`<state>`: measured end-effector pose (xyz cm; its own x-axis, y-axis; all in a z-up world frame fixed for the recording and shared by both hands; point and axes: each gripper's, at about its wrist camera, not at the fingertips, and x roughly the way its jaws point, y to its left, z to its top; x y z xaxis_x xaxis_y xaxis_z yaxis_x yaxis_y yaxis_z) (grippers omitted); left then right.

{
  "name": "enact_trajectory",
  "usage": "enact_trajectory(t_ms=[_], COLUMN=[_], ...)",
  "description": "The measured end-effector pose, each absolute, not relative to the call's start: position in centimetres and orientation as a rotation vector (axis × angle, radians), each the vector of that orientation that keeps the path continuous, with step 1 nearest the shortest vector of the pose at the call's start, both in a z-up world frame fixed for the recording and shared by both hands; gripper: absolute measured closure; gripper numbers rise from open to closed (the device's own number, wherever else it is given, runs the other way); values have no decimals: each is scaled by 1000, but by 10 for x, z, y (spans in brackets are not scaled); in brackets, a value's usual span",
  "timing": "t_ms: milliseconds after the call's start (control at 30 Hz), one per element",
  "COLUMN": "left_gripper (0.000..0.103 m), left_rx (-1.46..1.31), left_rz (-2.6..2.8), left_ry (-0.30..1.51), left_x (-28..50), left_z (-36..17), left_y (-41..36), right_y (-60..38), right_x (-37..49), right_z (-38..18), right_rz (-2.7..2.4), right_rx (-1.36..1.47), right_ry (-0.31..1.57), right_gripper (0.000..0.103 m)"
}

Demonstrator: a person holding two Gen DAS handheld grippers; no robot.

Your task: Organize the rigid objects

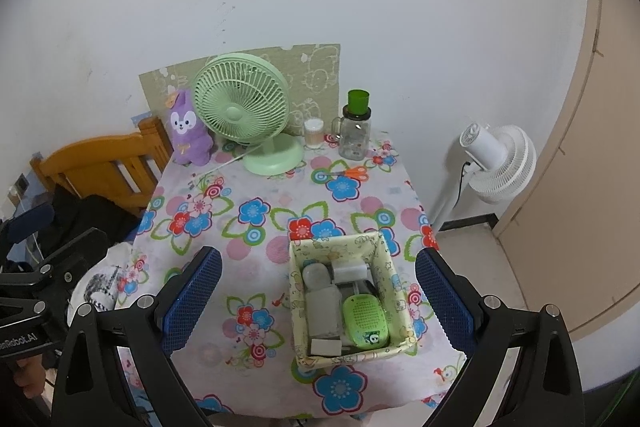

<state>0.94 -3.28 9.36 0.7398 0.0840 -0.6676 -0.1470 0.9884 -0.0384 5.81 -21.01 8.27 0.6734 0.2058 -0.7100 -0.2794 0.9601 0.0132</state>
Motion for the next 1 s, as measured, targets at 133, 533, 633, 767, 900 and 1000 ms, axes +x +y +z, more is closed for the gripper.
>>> enact_trajectory(t_ms=[133,533,633,767,900,1000], left_gripper=[0,0,0,0,0,0], left_rx=[-102,-104,-106,-119,-127,-127], left_rz=[133,127,125,123,126,130], left_ry=[721,727,733,736,734,738], left_x=[8,9,10,12,11,11], left_z=[93,89,88,87,87,88], left_y=[-28,-22,-22,-20,-19,-18], right_y=[-207,-202,-201,-201,-201,-200], right_x=[57,60,61,60,58,57], right_z=[83,80,80,79,80,80], right_rz=[278,267,258,250,242,241], right_rx=[-104,-101,-95,-95,-105,-104], right_ry=[771,775,777,776,775,776], right_gripper=[4,4,4,4,4,4])
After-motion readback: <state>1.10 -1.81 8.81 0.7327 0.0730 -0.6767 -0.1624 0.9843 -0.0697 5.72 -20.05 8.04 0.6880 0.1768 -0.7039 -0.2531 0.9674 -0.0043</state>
